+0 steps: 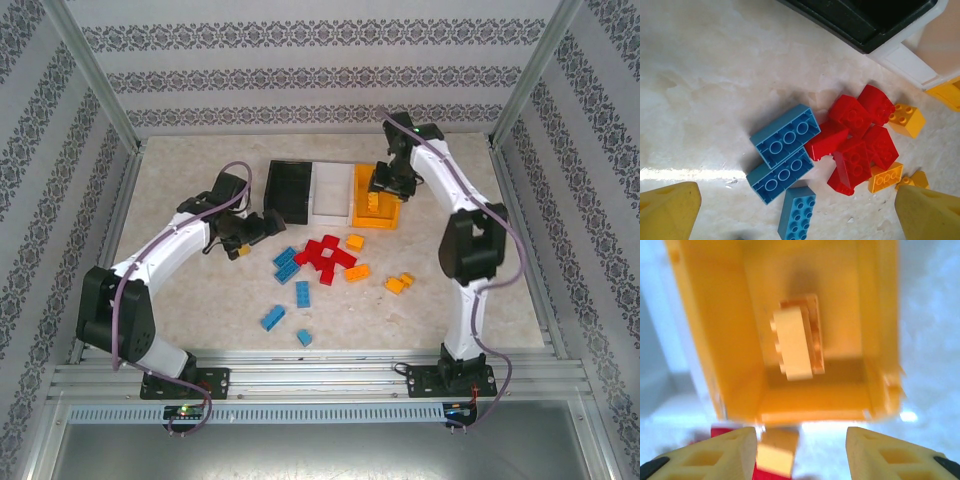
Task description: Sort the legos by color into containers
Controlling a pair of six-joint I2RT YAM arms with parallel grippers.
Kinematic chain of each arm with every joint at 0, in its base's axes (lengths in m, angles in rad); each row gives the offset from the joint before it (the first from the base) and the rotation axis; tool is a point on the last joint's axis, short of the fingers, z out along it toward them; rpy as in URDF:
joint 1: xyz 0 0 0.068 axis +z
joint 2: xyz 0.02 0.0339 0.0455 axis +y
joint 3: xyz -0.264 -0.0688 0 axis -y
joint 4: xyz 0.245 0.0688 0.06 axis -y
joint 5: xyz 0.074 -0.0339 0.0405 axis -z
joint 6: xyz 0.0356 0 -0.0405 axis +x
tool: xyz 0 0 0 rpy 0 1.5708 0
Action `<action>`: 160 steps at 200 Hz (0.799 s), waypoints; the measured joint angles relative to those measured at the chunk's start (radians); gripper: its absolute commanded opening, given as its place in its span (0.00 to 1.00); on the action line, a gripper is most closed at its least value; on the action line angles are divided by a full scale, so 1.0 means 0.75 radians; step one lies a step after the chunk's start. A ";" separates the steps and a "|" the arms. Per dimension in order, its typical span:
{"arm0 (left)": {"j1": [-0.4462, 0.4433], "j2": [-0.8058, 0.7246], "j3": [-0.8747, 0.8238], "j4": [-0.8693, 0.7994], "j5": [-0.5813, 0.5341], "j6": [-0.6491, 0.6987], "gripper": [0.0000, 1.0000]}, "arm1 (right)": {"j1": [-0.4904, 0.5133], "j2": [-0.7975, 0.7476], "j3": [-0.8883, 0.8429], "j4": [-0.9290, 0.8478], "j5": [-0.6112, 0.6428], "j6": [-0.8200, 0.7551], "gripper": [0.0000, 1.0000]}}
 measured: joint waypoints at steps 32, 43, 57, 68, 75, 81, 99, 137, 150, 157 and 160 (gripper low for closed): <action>-0.012 0.041 0.018 0.042 0.013 0.001 1.00 | -0.002 -0.369 -0.409 0.003 -0.002 0.003 0.55; -0.020 0.055 0.018 0.057 0.017 0.001 1.00 | -0.002 -0.455 -0.553 -0.001 -0.011 0.015 0.55; -0.034 0.080 0.021 0.072 0.023 0.000 1.00 | -0.002 -0.532 -0.736 0.002 -0.025 0.043 0.58; -0.046 0.105 0.032 0.075 0.027 0.000 1.00 | -0.002 -0.563 -0.860 0.009 -0.035 0.069 0.62; -0.054 0.123 0.041 0.079 0.031 -0.001 1.00 | -0.005 -0.573 -0.923 0.019 -0.046 0.089 0.64; -0.063 0.136 0.048 0.081 0.031 0.000 1.00 | -0.012 -0.578 -0.978 0.033 -0.066 0.110 0.64; -0.087 0.160 0.072 0.087 0.034 -0.001 1.00 | -0.068 -0.582 -1.131 0.116 -0.145 0.199 0.65; -0.106 0.161 0.091 0.087 0.028 -0.001 1.00 | -0.174 -0.579 -1.314 0.319 -0.304 0.404 0.65; -0.106 0.158 0.091 0.086 0.017 -0.001 1.00 | -0.174 -0.577 -1.315 0.373 -0.329 0.451 0.64; -0.106 0.154 0.091 0.085 0.009 -0.001 1.00 | -0.177 -0.574 -1.315 0.401 -0.341 0.467 0.64; -0.106 0.151 0.090 0.085 0.004 0.000 1.00 | -0.178 -0.571 -1.315 0.410 -0.344 0.473 0.64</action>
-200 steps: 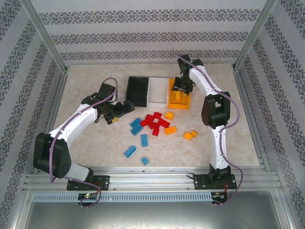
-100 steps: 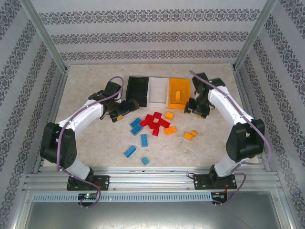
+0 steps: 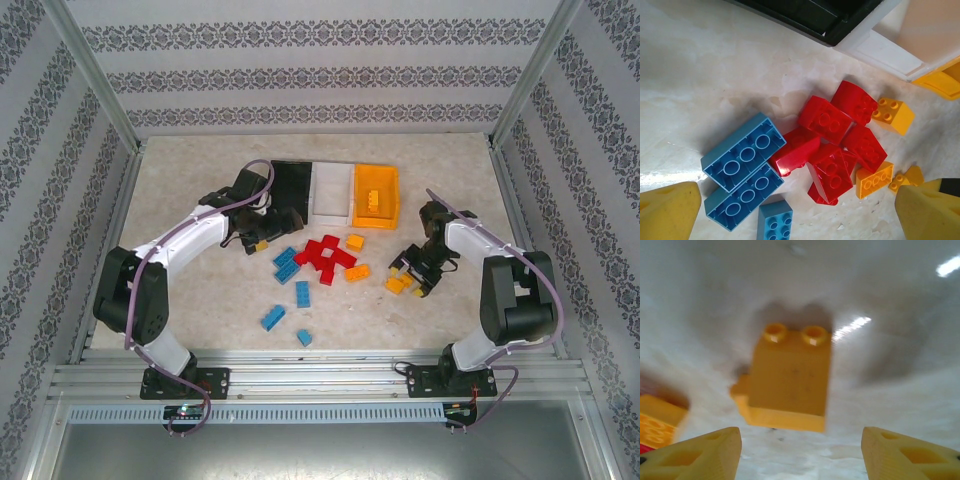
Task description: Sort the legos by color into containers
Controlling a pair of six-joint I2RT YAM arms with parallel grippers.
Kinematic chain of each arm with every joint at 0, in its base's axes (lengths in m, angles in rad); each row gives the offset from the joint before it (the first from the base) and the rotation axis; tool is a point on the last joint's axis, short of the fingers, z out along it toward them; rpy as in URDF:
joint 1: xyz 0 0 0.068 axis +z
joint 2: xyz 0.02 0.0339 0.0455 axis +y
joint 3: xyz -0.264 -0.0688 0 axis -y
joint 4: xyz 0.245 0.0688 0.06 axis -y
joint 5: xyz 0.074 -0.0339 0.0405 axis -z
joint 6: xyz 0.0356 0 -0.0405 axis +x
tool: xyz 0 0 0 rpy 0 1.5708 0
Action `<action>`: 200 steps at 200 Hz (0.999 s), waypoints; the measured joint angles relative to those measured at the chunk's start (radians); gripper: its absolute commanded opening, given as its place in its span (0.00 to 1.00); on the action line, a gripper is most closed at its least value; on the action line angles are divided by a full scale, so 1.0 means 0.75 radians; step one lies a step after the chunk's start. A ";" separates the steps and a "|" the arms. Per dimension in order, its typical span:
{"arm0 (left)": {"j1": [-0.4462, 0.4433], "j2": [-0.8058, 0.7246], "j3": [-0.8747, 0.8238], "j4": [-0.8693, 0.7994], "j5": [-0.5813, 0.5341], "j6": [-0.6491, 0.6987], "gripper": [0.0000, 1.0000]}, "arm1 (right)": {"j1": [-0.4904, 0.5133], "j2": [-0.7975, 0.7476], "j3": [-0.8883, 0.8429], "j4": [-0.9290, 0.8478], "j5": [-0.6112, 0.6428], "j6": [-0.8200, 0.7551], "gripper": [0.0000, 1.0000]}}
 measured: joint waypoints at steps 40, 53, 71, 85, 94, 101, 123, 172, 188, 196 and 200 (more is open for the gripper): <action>0.000 -0.091 -0.040 -0.008 -0.026 0.000 1.00 | -0.043 0.091 0.000 0.075 -0.039 0.041 0.58; 0.000 -0.111 -0.053 -0.013 -0.036 -0.001 1.00 | -0.046 0.115 0.000 0.087 -0.042 0.049 0.56; 0.000 -0.131 -0.077 -0.016 -0.044 -0.001 1.00 | -0.046 0.126 0.000 0.100 -0.043 0.054 0.52; 0.000 -0.142 -0.100 -0.018 -0.051 -0.001 1.00 | -0.046 0.132 0.000 0.105 -0.046 0.054 0.49; 0.000 -0.145 -0.113 -0.018 -0.051 -0.001 1.00 | -0.046 0.136 0.000 0.108 -0.047 0.055 0.46; 0.000 -0.145 -0.119 -0.018 -0.054 -0.001 1.00 | -0.047 0.138 0.000 0.107 -0.046 0.055 0.43; 0.001 -0.145 -0.128 -0.018 -0.056 -0.001 1.00 | -0.049 0.138 0.000 0.101 -0.049 0.053 0.34; 0.002 -0.144 -0.128 -0.018 -0.055 0.000 1.00 | -0.048 0.110 0.056 0.050 -0.050 0.048 0.28; 0.003 -0.144 -0.127 -0.018 -0.055 0.000 1.00 | -0.039 0.086 0.146 0.014 -0.042 0.045 0.27; 0.003 -0.144 -0.127 -0.018 -0.055 0.000 1.00 | -0.030 0.080 0.205 0.002 -0.039 0.044 0.27; 0.003 -0.142 -0.126 -0.018 -0.055 0.001 1.00 | -0.020 0.079 0.243 -0.003 -0.038 0.044 0.27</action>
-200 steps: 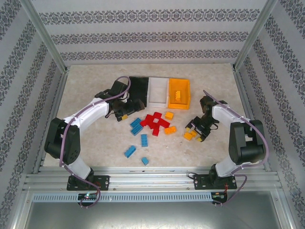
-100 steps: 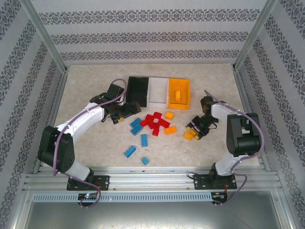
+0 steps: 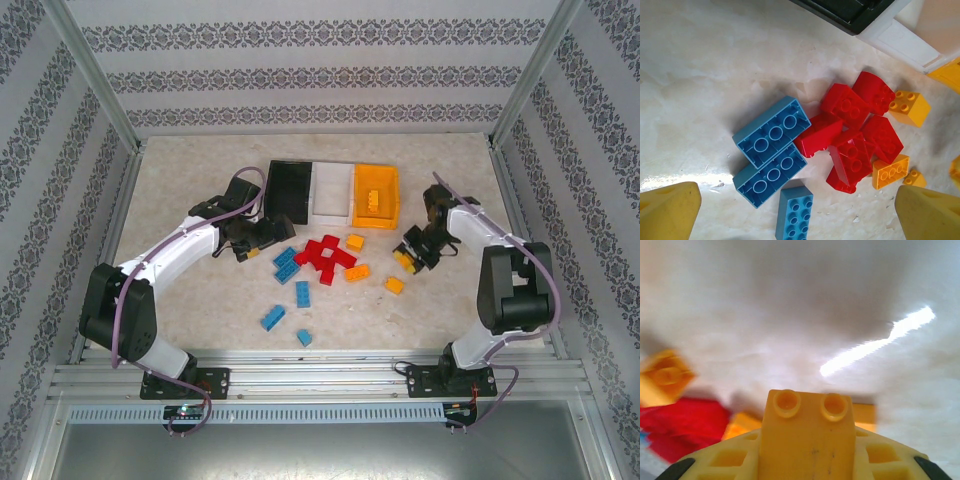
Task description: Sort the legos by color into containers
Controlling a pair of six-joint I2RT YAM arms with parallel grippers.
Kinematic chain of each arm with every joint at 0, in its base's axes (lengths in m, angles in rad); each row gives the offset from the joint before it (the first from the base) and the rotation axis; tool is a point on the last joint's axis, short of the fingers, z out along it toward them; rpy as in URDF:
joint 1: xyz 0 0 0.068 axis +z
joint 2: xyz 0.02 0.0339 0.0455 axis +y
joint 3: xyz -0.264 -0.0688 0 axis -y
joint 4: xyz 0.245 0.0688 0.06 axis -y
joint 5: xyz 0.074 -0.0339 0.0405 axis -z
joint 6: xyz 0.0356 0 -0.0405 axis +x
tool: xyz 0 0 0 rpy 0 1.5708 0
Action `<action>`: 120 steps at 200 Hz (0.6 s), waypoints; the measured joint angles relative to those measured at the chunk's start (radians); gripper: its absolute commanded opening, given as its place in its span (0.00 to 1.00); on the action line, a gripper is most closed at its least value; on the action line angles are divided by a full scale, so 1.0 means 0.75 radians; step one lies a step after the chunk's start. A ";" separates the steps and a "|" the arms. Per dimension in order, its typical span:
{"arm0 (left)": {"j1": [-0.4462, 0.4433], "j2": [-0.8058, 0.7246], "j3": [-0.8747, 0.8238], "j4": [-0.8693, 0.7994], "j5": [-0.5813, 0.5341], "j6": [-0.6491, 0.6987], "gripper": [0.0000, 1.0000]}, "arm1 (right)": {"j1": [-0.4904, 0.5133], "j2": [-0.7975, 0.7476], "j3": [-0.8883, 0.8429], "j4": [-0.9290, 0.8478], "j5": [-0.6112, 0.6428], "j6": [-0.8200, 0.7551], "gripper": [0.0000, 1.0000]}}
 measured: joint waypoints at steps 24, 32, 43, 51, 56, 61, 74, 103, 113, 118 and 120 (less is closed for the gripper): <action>0.000 0.017 0.017 -0.002 0.000 0.005 1.00 | 0.079 0.004 0.225 -0.012 0.027 -0.009 0.26; 0.000 0.021 0.023 -0.002 0.000 0.008 1.00 | 0.112 0.020 0.313 -0.018 0.038 -0.024 0.26; 0.000 0.021 0.026 -0.004 0.000 0.011 1.00 | 0.155 0.062 0.439 -0.024 0.054 -0.040 0.25; 0.000 0.021 0.029 -0.007 0.000 0.014 1.00 | 0.178 0.108 0.526 -0.026 0.061 -0.053 0.25; 0.000 0.021 0.030 -0.007 0.000 0.015 1.00 | 0.192 0.145 0.582 -0.025 0.063 -0.063 0.25; 0.000 0.021 0.031 -0.010 -0.001 0.016 1.00 | 0.203 0.182 0.626 -0.024 0.065 -0.072 0.25; 0.000 0.021 0.032 -0.016 -0.001 0.020 1.00 | 0.217 0.278 0.719 -0.027 0.070 -0.086 0.25; 0.000 0.006 0.032 -0.054 -0.014 0.030 1.00 | 0.213 0.490 0.879 -0.054 0.093 -0.118 0.25; 0.000 -0.011 0.031 -0.068 -0.019 0.030 1.00 | 0.213 0.549 0.928 -0.067 0.098 -0.134 0.25; 0.000 -0.022 0.030 -0.073 -0.022 0.030 1.00 | 0.211 0.576 0.955 -0.078 0.103 -0.140 0.25; 0.000 -0.028 0.027 -0.075 -0.023 0.030 1.00 | 0.210 0.589 0.966 -0.082 0.103 -0.144 0.25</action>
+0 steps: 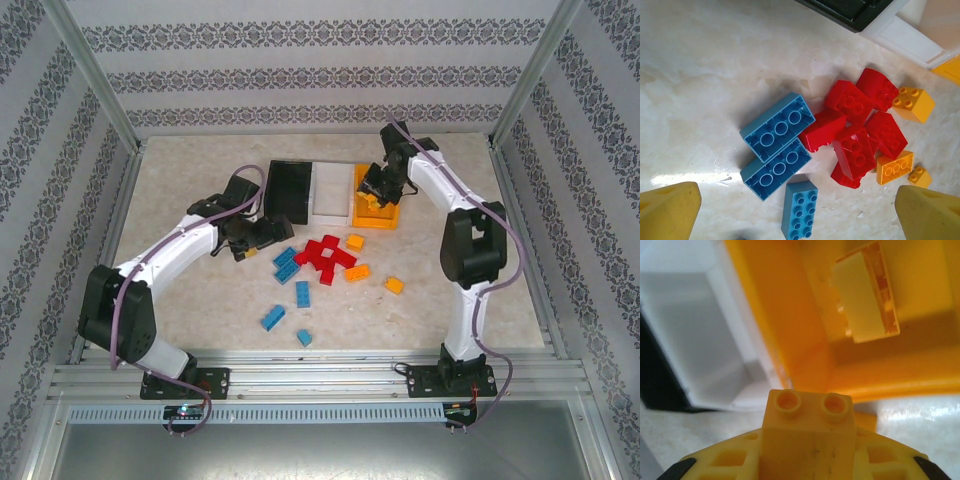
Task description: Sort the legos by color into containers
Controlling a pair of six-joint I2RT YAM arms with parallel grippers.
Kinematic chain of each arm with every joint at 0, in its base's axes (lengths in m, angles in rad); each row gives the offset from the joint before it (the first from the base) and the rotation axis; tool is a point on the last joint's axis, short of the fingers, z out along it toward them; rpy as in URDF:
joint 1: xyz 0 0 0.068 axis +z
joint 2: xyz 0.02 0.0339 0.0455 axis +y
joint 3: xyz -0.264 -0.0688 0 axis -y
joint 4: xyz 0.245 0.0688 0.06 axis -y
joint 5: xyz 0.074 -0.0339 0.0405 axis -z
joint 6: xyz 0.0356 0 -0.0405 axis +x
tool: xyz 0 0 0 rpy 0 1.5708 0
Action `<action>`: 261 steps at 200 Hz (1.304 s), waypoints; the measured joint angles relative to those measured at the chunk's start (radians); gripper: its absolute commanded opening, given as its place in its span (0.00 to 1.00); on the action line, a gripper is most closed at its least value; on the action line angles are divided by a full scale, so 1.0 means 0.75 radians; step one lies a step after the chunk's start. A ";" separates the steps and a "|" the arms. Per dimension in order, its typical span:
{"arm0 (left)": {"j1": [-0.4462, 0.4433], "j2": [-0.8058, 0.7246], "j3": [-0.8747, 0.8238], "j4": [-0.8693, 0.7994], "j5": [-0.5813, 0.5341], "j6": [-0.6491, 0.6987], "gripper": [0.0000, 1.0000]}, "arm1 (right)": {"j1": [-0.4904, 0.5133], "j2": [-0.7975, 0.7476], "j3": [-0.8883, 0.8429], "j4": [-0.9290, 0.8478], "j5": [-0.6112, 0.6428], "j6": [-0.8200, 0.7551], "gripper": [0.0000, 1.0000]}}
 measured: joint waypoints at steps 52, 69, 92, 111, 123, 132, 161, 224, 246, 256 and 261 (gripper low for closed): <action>0.013 -0.136 -0.073 -0.046 -0.032 -0.001 1.00 | -0.006 0.200 0.262 -0.112 0.053 -0.073 0.25; 0.018 -0.154 -0.093 -0.057 -0.037 0.000 1.00 | -0.009 0.236 0.318 -0.163 0.094 -0.102 0.25; 0.020 -0.156 -0.107 -0.061 -0.037 -0.001 1.00 | -0.014 0.272 0.395 -0.247 0.159 -0.139 0.26; 0.026 -0.155 -0.112 -0.059 -0.036 -0.001 1.00 | -0.014 0.288 0.446 -0.307 0.219 -0.174 0.26; 0.026 -0.153 -0.114 -0.058 -0.036 -0.001 1.00 | -0.014 0.290 0.468 -0.344 0.254 -0.198 0.26; 0.026 -0.146 -0.114 -0.055 -0.034 -0.001 1.00 | -0.014 0.294 0.491 -0.374 0.282 -0.210 0.27; 0.026 -0.110 -0.114 -0.037 -0.025 -0.002 1.00 | -0.014 0.304 0.542 -0.427 0.327 -0.245 0.33; 0.026 -0.058 -0.113 -0.019 -0.015 -0.001 1.00 | -0.014 0.330 0.550 -0.461 0.325 -0.269 0.55; 0.026 -0.058 -0.113 -0.019 -0.015 -0.001 1.00 | -0.014 0.330 0.550 -0.461 0.325 -0.269 0.57; 0.026 -0.058 -0.113 -0.019 -0.015 -0.001 1.00 | -0.014 0.328 0.550 -0.461 0.324 -0.268 0.57; 0.026 -0.058 -0.113 -0.019 -0.015 -0.002 1.00 | -0.014 0.327 0.550 -0.460 0.323 -0.269 0.57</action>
